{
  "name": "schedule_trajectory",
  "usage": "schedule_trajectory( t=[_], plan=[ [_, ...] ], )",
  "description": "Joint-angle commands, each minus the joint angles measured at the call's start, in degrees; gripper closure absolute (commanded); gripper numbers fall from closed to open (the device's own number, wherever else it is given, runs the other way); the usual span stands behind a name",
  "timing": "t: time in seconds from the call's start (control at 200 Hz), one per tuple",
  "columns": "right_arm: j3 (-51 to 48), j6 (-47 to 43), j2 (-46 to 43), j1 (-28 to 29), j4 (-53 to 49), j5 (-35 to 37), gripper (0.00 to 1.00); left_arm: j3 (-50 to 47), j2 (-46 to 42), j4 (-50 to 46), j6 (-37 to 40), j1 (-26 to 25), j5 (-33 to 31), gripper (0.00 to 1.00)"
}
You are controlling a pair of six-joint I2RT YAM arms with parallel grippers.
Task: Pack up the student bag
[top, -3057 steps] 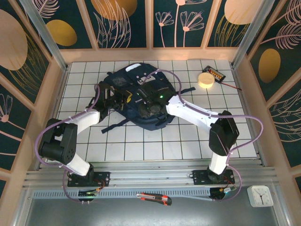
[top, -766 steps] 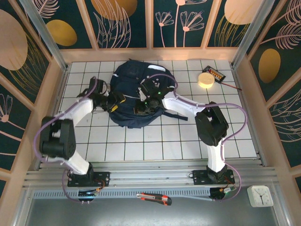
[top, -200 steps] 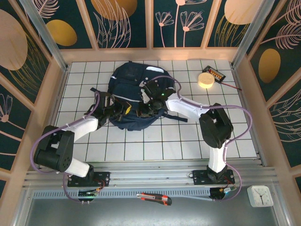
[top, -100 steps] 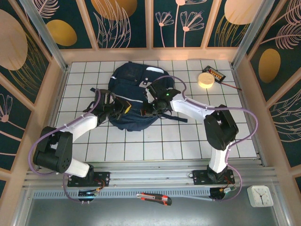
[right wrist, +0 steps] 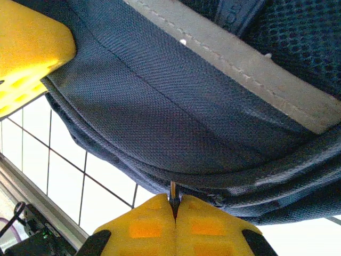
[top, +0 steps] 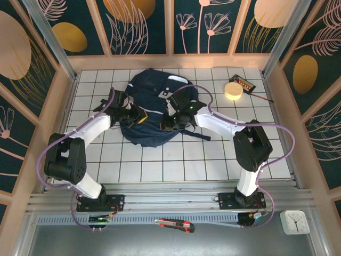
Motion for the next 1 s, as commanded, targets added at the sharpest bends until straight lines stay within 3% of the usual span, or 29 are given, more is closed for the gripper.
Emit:
schedule_trajectory(
  t=[0.0,0.095,0.135,0.165,0.18,0.586,0.796,0.996],
  plan=[
    [2.42,0.96,1.48,1.47,-1.97,0.97,1.00,-2.82,-1.86,4.12,0.40,0.90,1.75,0.69],
    [3.46,0.82,2.33,2.04,-2.29,1.11,1.00,-8.61,-4.80,10.04,-4.83,0.92,2.29,0.46],
    [3.49,0.95,2.44,2.25,-2.11,1.11,1.00,-10.81,-6.49,11.99,-6.64,0.88,1.82,0.27],
    [3.34,1.08,2.38,2.28,-1.89,1.11,1.00,-12.56,-7.77,13.45,-8.19,0.93,1.51,0.06],
    [3.22,1.12,2.39,2.28,-1.79,1.04,1.00,-13.42,-8.52,14.27,-9.00,0.89,1.33,0.02],
    [3.66,1.43,3.55,2.37,-1.31,0.41,1.00,-29.23,-18.81,35.14,-33.14,0.86,1.79,0.05],
    [4.17,1.34,4.16,2.63,-1.19,-0.12,1.00,-29.10,-20.42,36.03,-38.29,0.78,0.20,0.19],
    [4.51,1.53,4.36,2.90,-1.28,-0.03,1.00,-25.59,-19.19,32.52,-37.86,0.31,-0.27,0.24]
  ],
)
